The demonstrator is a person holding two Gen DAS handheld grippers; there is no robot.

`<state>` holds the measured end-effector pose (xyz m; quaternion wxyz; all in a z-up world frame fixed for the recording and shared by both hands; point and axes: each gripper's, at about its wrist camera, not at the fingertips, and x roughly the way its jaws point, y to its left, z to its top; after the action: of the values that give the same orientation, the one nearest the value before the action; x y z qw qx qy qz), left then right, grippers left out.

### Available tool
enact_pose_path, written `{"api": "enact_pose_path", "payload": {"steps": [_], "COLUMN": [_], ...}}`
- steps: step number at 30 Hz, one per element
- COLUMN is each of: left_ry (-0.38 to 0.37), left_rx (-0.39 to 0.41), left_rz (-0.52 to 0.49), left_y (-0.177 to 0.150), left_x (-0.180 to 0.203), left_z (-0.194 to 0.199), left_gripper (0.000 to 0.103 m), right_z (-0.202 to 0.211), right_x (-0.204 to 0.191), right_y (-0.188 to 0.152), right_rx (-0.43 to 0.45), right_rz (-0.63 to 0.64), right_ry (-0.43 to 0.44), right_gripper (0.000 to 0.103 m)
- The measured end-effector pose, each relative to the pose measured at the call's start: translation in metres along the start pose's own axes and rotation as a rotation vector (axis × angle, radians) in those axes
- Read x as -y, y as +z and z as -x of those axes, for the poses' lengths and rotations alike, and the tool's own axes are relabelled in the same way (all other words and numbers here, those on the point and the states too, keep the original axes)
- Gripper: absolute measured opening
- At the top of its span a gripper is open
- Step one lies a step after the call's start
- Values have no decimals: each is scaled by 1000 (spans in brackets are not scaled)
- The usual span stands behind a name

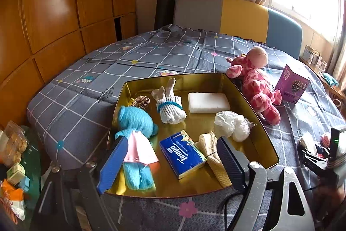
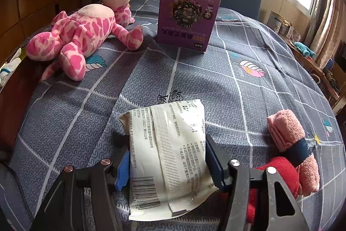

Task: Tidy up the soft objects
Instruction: 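Carry the white paper packet over the gold tray with the right tool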

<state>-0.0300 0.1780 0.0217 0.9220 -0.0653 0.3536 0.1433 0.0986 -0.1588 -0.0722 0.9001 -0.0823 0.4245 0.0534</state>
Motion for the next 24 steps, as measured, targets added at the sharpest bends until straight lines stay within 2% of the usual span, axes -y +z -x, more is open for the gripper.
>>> {"api": "enact_pose_path", "payload": {"steps": [17,24], "left_ry": [-41,-48], "left_rx": [-8,-16], "left_rz": [4,9], "left_y": [-10,-14], "left_x": [3,0], "left_z": [3,1], "left_gripper": [86,86], "right_z": [0,0], "right_x": [-5,-4], "right_y": [-3,0], "right_rx": [0,-29], "right_rz": [27,-18], "right_ry": [-48,-54], "right_gripper": [59,58]}}
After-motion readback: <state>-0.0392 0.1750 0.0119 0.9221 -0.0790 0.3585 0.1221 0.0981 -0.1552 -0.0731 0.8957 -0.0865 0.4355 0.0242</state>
